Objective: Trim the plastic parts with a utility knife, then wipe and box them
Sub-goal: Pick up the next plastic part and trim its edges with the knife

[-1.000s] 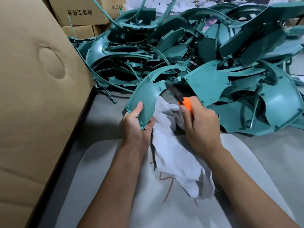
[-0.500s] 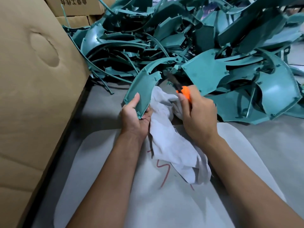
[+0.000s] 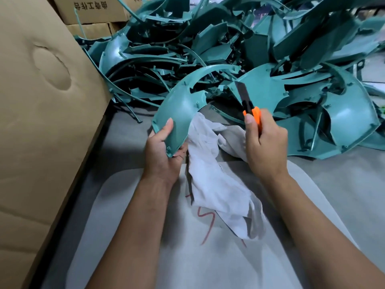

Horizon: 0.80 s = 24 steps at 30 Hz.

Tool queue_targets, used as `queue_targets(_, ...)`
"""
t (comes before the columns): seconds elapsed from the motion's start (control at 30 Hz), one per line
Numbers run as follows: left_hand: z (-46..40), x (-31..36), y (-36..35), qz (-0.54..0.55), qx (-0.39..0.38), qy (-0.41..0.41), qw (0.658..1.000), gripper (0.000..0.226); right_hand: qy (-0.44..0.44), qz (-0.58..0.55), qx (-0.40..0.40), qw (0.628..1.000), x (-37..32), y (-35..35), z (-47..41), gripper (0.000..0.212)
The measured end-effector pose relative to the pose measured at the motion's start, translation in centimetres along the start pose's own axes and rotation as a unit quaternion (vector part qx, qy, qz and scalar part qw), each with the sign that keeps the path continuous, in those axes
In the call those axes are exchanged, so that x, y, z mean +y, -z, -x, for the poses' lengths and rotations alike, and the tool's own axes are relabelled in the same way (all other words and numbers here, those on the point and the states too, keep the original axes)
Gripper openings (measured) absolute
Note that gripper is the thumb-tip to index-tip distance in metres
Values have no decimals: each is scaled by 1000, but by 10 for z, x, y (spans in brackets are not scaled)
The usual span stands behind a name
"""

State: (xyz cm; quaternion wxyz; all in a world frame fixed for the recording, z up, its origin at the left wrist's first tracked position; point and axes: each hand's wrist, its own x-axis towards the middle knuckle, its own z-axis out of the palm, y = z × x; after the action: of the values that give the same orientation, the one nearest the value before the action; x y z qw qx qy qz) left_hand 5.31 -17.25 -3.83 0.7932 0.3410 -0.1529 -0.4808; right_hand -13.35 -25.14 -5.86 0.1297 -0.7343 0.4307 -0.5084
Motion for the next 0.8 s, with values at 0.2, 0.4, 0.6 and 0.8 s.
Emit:
queue_targets(0.2, 4, 7, 7, -13, -127, 16, 992, 25, 96, -107, -35, 989, -19, 4, 4, 33)
queue_targets(0.4, 10, -10, -7, 29, -180, 110, 977, 12, 83, -146, -53, 984, -24, 1, 5, 29)
queue_targets(0.6, 9, -14, -10, 71, -171, 163, 969, 15, 52, -133, -28, 989, -18, 3, 3, 33)
queue_targets(0.8, 9, -11, -6, 93, -172, 174, 965, 17, 60, -95, -30, 993, -18, -1, 3, 31)
